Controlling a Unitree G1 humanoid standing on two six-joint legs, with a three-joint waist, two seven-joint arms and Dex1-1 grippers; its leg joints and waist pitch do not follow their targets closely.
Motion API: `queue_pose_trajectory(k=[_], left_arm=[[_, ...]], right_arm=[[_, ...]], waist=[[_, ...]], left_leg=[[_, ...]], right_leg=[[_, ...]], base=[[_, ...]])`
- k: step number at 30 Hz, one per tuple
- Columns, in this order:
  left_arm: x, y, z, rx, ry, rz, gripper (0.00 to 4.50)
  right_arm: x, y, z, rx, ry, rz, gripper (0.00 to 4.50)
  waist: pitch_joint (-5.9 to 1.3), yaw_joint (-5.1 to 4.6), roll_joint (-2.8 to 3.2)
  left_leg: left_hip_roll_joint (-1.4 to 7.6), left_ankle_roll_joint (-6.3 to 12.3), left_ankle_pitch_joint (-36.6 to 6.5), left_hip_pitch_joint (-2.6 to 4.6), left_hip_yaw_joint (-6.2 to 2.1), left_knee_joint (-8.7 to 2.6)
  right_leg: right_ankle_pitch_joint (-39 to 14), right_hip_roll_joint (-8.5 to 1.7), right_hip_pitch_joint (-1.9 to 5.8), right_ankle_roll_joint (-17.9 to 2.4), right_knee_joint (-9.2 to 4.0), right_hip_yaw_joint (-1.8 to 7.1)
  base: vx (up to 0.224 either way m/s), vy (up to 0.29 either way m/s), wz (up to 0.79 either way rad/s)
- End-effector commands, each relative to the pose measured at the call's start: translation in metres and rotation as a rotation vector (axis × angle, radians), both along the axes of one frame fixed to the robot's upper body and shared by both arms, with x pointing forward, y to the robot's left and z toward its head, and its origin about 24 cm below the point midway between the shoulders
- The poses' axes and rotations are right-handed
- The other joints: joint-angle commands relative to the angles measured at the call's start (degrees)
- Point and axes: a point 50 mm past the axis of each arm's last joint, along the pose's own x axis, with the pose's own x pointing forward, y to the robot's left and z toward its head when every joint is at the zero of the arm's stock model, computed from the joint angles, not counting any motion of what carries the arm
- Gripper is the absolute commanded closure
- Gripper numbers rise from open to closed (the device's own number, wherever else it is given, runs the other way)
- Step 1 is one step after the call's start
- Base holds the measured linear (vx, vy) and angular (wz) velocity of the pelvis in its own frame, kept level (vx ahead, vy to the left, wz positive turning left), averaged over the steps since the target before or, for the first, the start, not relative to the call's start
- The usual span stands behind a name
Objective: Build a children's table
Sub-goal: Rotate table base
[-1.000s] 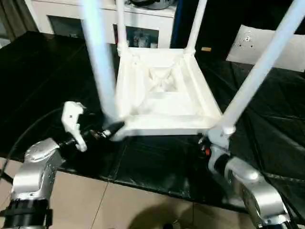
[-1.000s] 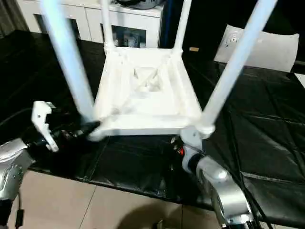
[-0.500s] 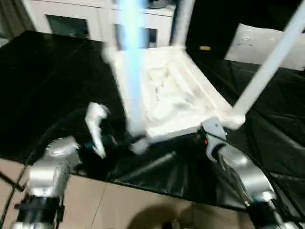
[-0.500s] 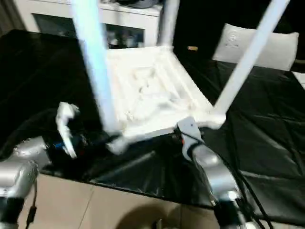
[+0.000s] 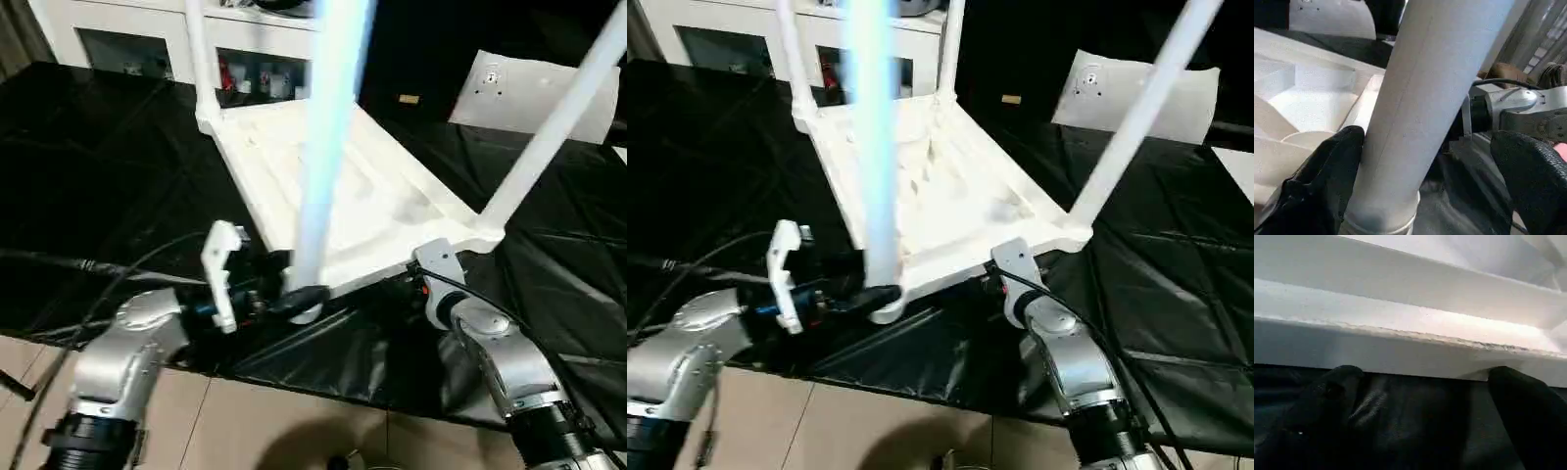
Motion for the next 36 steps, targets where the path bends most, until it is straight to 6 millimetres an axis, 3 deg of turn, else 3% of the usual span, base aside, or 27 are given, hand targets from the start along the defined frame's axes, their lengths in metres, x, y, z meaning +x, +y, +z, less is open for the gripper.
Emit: queue_pose_trajectory(k=[1,6,7,10,14,15,17,18,19,22,25,29,32,36], left_arm=[[-0.004,-0.024,0.000,0.006,-0.026,-0.115,0.03],[0.006,-0.016,-0.002,0.058,-0.047,-0.068,0.03],[0.012,-0.013,-0.003,0.085,-0.071,-0.034,0.03],[0.019,-0.015,0.000,0.073,-0.091,-0.003,0.03],[0.024,-0.025,0.003,0.052,-0.108,-0.013,0.03],[0.025,-0.028,0.003,0.047,-0.113,-0.020,0.03],[0.025,-0.033,0.006,0.023,-0.113,-0.042,0.03],[0.024,-0.037,0.007,0.000,-0.111,-0.065,0.03],[0.020,-0.042,0.011,-0.039,-0.099,-0.122,0.03],[0.015,-0.044,0.013,-0.065,-0.090,-0.177,0.03],[0.002,-0.038,0.015,-0.075,-0.053,-0.265,0.03],[-0.005,-0.034,0.015,-0.065,-0.040,-0.293,0.03],[-0.012,-0.033,0.015,-0.065,-0.037,-0.305,0.03],[-0.015,-0.037,0.018,-0.072,-0.038,-0.307,0.03]], right_arm=[[-0.003,0.008,0.004,0.008,-0.012,0.034,0.00],[-0.014,-0.001,0.001,-0.020,0.006,0.040,0.00],[-0.018,-0.008,0.000,-0.026,0.012,0.017,0.00],[-0.021,-0.022,0.001,-0.034,0.014,-0.037,0.00],[-0.021,-0.040,0.004,-0.068,0.014,-0.094,0.00],[-0.020,-0.042,0.004,-0.072,0.013,-0.094,0.00],[-0.020,-0.046,0.005,-0.079,0.015,-0.102,0.00],[-0.019,-0.048,0.005,-0.085,0.014,-0.106,0.00],[-0.017,-0.053,0.006,-0.100,0.013,-0.114,0.00],[-0.015,-0.057,0.006,-0.116,0.012,-0.118,0.00],[-0.012,-0.068,0.006,-0.146,0.015,-0.140,0.00],[-0.013,-0.072,0.004,-0.157,0.029,-0.137,0.00],[-0.015,-0.075,-0.002,-0.180,0.063,-0.125,0.00],[-0.015,-0.073,-0.008,-0.182,0.084,-0.117,0.00]], waist=[[-2.92,0.39,0.37],[-3.09,0.61,0.40],[-3.12,0.58,0.73],[-3.13,0.60,0.48],[-3.03,0.86,0.11],[-3.07,0.86,-0.31],[-3.10,0.96,-0.42],[-3.13,0.93,-0.42],[-3.18,0.87,-0.91],[-3.08,0.93,-0.61],[-3.37,1.00,-1.08],[-3.34,0.94,-1.02],[-3.22,1.00,-1.16],[-3.13,1.11,-1.35]], left_leg=[[2.83,2.61,-2.2,-1.36,-0.31,-5.15],[2.95,2.90,-1.5,-1.33,-0.45,-5.17],[3.01,2.92,-1.0,-1.39,-0.52,-5.15],[2.92,3.29,-0.8,-1.40,-0.43,-5.07],[2.87,3.14,-1.9,-1.40,-0.33,-5.04],[2.90,3.27,-1.9,-1.42,-0.32,-5.03],[2.92,3.72,-0.8,-1.50,-0.29,-4.94],[2.90,3.84,-0.5,-1.58,-0.35,-4.94],[2.88,4.25,-0.1,-1.60,-0.20,-4.83],[2.85,4.64,0.0,-1.41,-0.19,-4.80],[2.91,5.33,2.0,-1.56,-0.17,-4.67],[2.93,7.02,4.3,-1.47,0.01,-4.47],[3.11,7.18,3.5,-1.36,0.04,-4.54],[3.13,6.00,1.4,-1.29,0.06,-4.66]], right_leg=[[-13.6,-4.31,3.68,-11.5,-4.06,3.23],[-12.3,-4.34,3.65,-11.0,-3.82,3.13],[-11.1,-4.36,3.71,-11.5,-3.62,3.11],[-10.5,-4.31,3.83,-11.9,-3.80,3.12],[-13.8,-4.35,3.76,-11.4,-4.16,3.13],[-14.1,-4.34,3.75,-11.1,-4.20,3.09],[-13.5,-4.45,3.76,-11.1,-4.07,3.13],[-13.4,-4.48,3.85,-11.2,-3.97,3.13],[-13.3,-4.56,3.81,-11.3,-4.09,3.15],[-14.1,-4.48,3.55,-11.6,-4.04,3.00],[-11.3,-4.52,3.75,-12.0,-3.42,3.01],[-8.5,-4.40,3.57,-13.4,-3.08,2.92],[-9.8,-4.45,3.52,-13.5,-3.19,2.88],[-13.0,-4.43,3.46,-12.4,-3.57,2.91]], base=[[0.000,0.000,0.00],[0.000,0.000,0.00],[0.000,0.000,0.00],[0.000,0.000,0.00],[0.000,0.000,0.00],[0.000,0.000,0.00],[0.000,0.000,0.00],[0.000,0.000,0.00],[0.000,0.000,0.00],[0.000,0.000,0.00],[0.000,0.000,0.00],[0.000,0.000,0.00],[0.000,0.000,0.00],[0.000,0.000,0.00]])
